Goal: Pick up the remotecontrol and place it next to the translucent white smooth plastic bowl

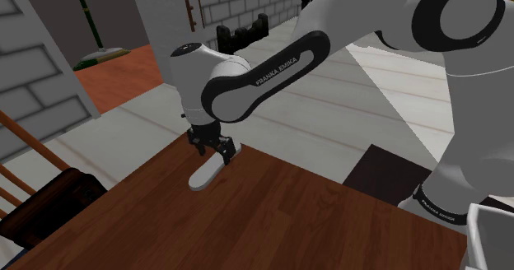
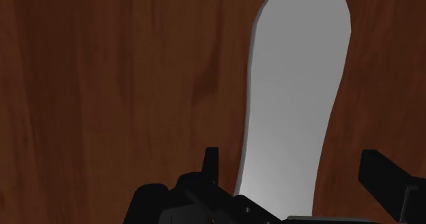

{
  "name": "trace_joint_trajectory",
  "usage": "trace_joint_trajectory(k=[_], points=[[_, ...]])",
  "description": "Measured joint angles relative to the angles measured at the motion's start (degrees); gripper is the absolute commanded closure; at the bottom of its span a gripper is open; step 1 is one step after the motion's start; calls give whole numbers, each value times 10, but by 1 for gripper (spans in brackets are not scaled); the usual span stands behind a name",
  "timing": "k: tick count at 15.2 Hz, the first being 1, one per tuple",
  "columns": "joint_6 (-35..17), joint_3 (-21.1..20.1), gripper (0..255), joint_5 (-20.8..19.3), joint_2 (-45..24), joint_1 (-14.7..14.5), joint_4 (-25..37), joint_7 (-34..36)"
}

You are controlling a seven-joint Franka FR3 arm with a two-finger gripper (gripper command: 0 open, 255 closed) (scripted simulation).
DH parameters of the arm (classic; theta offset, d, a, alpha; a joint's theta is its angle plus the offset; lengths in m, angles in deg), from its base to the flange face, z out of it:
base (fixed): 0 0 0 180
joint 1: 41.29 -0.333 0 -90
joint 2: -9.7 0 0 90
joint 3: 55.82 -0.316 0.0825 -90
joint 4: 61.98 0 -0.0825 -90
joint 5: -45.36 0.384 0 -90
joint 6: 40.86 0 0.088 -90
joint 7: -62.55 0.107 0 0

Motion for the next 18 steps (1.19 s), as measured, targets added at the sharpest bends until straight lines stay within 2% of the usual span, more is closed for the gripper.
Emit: trace_joint_trajectory(k=[8, 9, 18], points=[[-17, 4, 0, -6, -9, -2, -9, 4], [-17, 4, 255, -6, -9, -2, -9, 4], [-17, 4, 255, -6, -9, -2, -9, 4]])
